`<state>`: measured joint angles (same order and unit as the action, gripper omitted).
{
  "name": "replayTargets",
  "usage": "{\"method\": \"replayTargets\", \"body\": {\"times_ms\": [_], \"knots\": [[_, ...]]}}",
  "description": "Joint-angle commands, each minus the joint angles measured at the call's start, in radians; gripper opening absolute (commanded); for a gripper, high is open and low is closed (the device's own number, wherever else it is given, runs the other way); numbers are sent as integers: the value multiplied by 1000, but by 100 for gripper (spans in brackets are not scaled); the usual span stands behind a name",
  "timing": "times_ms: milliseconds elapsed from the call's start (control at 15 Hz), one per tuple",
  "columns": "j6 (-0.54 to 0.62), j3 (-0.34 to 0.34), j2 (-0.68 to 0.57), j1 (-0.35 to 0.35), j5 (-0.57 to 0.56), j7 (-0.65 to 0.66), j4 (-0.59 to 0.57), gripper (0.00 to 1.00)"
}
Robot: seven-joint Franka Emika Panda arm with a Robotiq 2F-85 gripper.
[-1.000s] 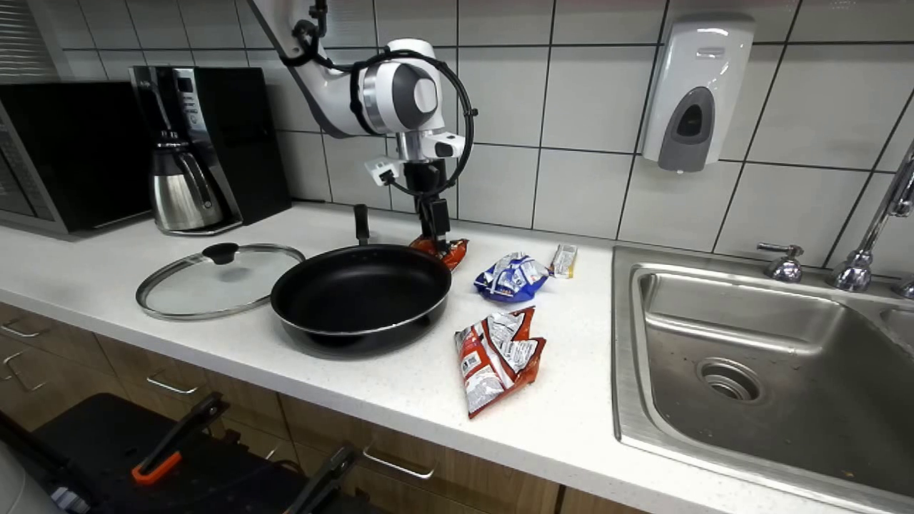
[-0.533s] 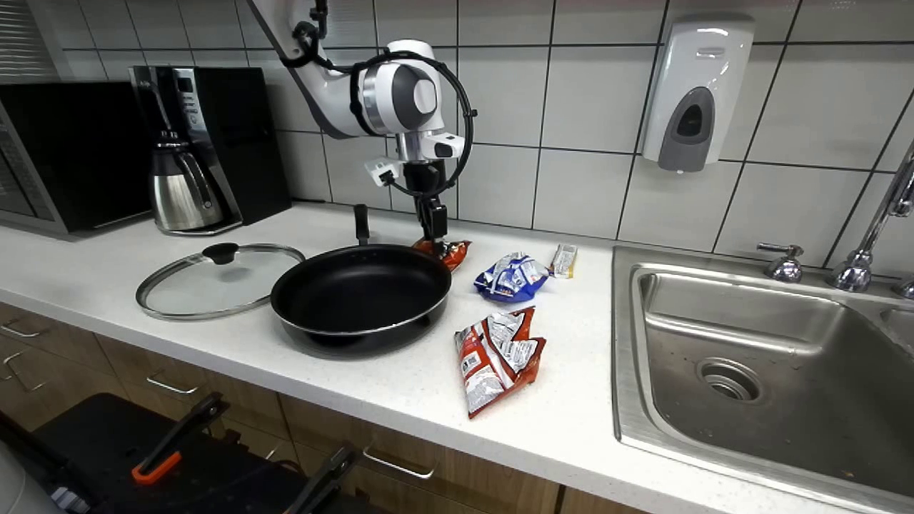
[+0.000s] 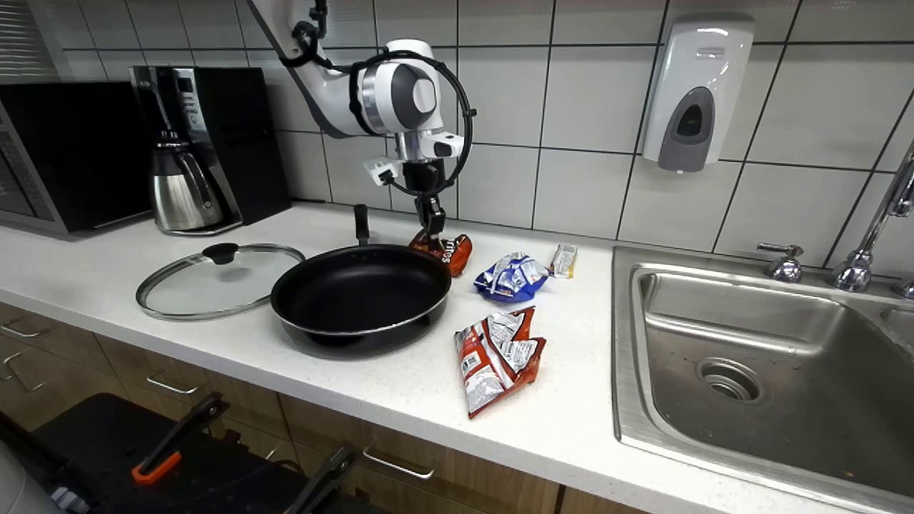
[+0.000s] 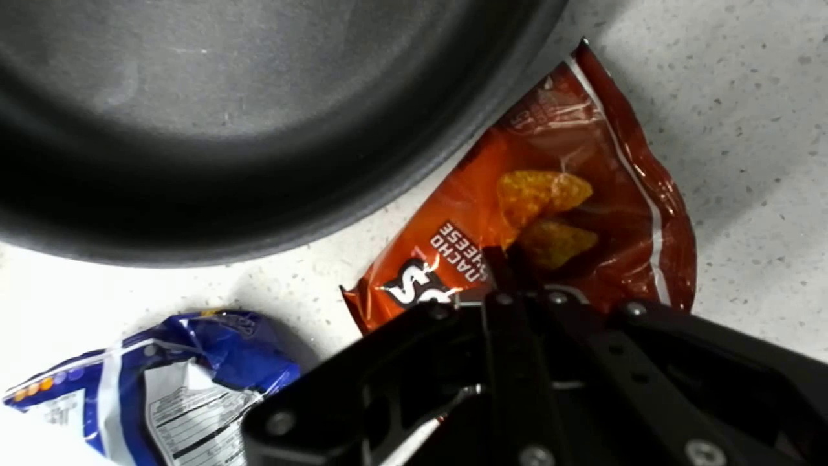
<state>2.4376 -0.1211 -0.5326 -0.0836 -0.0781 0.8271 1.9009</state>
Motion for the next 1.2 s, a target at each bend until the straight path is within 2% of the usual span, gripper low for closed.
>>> {"method": "replayTargets", "body": {"times_ms": [0,1133], "knots": [[-25,-16,-2,-19,7,20,-24,0],[-6,-63,106,-96,-76,94,-5,0]]}}
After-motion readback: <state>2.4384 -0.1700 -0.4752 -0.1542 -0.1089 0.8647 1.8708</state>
